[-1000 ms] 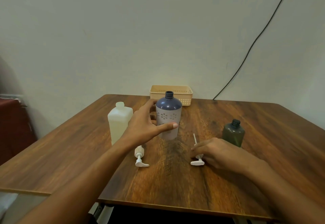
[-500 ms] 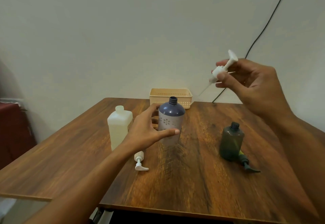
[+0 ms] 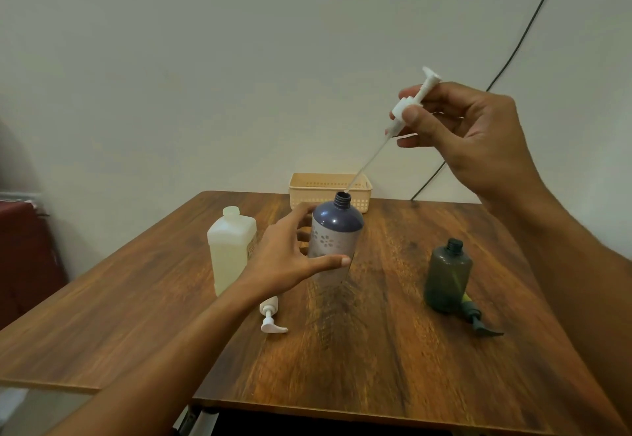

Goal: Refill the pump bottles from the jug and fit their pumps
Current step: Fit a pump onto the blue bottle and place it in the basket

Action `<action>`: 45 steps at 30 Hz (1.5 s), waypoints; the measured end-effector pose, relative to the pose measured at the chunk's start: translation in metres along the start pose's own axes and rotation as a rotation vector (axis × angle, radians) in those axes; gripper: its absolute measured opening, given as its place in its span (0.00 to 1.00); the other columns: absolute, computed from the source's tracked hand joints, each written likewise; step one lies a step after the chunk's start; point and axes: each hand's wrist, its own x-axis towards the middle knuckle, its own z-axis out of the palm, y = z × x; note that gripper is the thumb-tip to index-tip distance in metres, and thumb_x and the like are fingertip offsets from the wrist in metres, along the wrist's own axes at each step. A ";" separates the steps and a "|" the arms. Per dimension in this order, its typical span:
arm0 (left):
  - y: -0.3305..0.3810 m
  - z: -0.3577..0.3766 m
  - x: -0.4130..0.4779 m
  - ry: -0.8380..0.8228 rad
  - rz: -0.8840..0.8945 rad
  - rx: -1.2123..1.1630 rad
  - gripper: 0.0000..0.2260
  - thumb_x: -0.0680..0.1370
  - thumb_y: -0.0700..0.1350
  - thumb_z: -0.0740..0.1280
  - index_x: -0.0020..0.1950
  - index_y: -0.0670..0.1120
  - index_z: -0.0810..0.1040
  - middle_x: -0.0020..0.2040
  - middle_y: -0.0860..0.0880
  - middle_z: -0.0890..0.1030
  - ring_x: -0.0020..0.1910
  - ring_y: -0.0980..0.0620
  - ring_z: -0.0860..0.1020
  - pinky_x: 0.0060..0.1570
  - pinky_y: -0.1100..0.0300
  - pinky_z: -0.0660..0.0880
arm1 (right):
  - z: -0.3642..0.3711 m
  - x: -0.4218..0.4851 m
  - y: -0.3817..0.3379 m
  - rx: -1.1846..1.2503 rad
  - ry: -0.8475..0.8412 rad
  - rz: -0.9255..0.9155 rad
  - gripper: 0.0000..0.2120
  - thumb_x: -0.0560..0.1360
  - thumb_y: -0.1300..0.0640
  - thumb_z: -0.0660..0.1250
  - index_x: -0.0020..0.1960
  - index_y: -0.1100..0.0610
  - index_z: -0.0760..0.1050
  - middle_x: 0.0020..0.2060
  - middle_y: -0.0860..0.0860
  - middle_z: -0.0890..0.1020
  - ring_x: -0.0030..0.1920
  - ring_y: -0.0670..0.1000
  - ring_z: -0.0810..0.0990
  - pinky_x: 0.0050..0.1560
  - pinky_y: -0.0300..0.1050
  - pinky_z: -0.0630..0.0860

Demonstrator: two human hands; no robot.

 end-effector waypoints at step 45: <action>0.016 0.006 -0.006 0.005 -0.002 -0.056 0.40 0.67 0.61 0.79 0.75 0.54 0.69 0.68 0.54 0.78 0.62 0.53 0.79 0.57 0.49 0.82 | 0.044 -0.019 0.039 -0.173 -0.396 0.196 0.15 0.78 0.47 0.75 0.61 0.52 0.86 0.55 0.44 0.88 0.57 0.40 0.85 0.59 0.41 0.79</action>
